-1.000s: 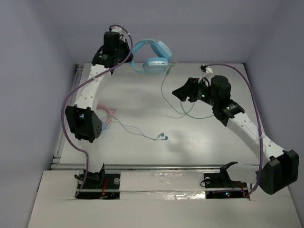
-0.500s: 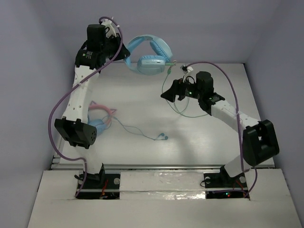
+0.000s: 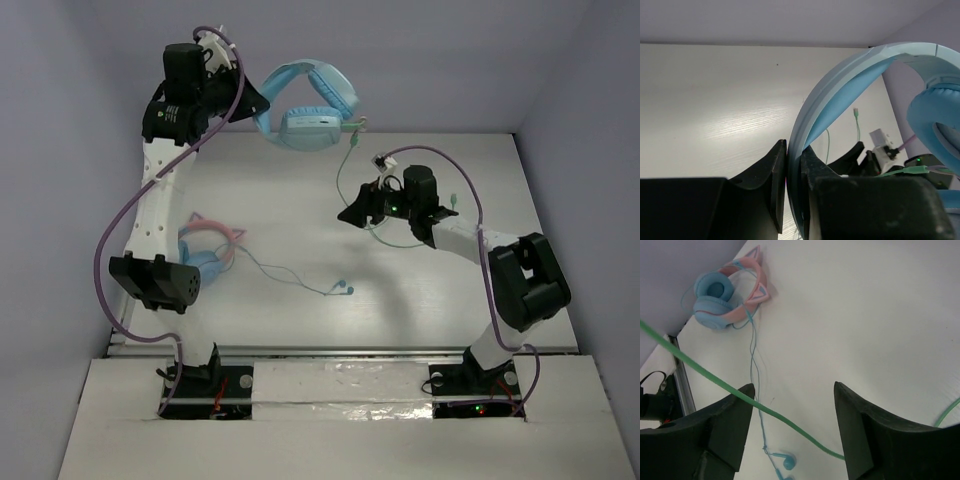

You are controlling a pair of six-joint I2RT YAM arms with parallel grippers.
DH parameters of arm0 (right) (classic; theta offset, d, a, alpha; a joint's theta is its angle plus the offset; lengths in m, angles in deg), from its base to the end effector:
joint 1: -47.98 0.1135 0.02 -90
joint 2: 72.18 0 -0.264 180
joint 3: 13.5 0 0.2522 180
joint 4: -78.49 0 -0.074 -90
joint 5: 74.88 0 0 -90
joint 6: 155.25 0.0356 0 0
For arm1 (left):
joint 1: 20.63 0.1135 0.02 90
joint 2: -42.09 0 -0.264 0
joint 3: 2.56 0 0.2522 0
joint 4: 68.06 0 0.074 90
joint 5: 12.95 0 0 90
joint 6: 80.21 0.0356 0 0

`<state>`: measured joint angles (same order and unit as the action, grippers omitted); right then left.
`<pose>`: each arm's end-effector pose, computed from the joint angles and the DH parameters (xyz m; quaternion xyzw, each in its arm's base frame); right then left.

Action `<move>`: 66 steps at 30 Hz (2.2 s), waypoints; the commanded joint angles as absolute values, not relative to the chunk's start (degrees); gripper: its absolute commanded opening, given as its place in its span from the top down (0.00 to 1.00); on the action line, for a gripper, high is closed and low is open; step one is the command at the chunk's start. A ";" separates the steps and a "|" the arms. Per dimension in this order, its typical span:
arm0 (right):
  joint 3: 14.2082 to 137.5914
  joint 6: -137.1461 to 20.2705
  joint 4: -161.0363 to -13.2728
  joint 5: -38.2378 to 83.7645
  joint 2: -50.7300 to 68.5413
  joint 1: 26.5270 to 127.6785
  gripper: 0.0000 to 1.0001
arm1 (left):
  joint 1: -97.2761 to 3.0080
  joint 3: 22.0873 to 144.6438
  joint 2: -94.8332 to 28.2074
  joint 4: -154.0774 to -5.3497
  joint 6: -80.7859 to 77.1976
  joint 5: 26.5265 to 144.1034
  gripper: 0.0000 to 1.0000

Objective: Wrap the headphones

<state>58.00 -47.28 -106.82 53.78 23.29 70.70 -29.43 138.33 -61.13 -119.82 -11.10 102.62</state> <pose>0.3346 0.1642 0.2413 -0.2246 0.7579 0.4434 0.4224 0.3761 -0.0738 0.4988 0.0544 0.7790 -0.3223 0.5351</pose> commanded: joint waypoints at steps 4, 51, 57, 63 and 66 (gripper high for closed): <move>54.85 -46.09 -115.34 53.27 24.33 70.04 0.34 | -26.88 142.86 -55.82 -114.69 -15.17 108.78 1.00; 80.67 -50.66 -50.67 9.51 9.47 103.26 1.00 | -43.57 85.11 -45.97 -90.14 -15.54 65.88 1.00; 85.51 -53.74 -45.57 6.60 10.97 103.26 1.00 | -45.33 88.45 -44.92 -102.36 -4.22 71.17 1.00; 90.96 -56.46 -43.37 0.89 13.86 103.26 1.00 | -46.56 86.71 -41.86 -103.98 4.50 79.85 1.00; 93.16 -56.81 -43.01 -2.53 15.71 103.26 1.00 | -47.08 84.07 -39.83 -102.13 6.62 83.55 1.00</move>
